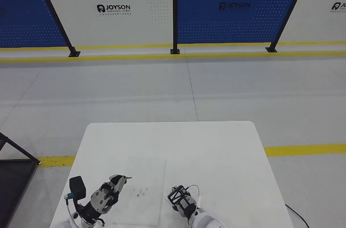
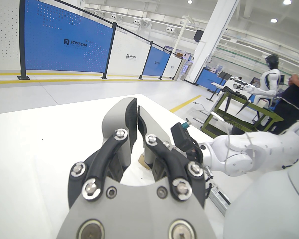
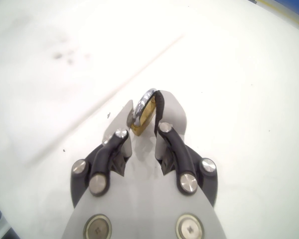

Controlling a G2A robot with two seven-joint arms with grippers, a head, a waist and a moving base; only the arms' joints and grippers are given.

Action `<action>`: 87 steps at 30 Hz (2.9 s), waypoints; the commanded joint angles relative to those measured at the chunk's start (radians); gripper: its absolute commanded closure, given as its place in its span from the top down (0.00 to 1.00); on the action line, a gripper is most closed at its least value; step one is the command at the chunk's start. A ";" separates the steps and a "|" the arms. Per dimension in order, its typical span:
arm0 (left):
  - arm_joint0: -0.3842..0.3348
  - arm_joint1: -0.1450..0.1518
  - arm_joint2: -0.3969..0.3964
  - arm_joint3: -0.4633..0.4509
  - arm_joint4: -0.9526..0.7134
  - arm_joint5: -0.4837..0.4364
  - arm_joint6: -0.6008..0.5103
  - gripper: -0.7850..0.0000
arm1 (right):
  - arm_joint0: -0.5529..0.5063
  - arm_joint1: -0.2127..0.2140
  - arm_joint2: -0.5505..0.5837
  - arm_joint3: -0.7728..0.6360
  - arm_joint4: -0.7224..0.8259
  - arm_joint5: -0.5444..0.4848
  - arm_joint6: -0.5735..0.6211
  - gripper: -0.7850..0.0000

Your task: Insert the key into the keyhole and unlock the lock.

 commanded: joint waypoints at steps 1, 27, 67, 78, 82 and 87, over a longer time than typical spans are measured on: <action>0.000 0.000 0.000 0.000 0.000 0.000 0.000 0.00 | -0.001 0.001 0.001 -0.003 0.002 -0.005 0.002 0.00; -0.028 -0.005 0.105 -0.037 -0.274 -0.169 0.085 0.00 | -0.115 0.067 0.265 -0.195 0.617 -0.699 -0.407 0.00; -0.143 0.020 0.492 -0.029 -0.707 -0.169 -0.058 0.00 | -0.025 0.001 0.069 -0.137 0.769 -0.855 -0.670 0.00; -0.201 0.003 0.569 0.038 -0.570 -0.169 0.077 0.00 | -0.017 -0.013 0.045 -0.114 0.740 -0.860 -0.724 0.00; -0.213 0.000 0.587 0.049 -0.548 -0.169 0.110 0.00 | -0.015 -0.017 0.039 -0.110 0.731 -0.857 -0.725 0.00; -0.226 -0.003 0.602 0.063 -0.530 -0.169 0.140 0.00 | -0.013 -0.020 0.033 -0.110 0.721 -0.852 -0.722 0.00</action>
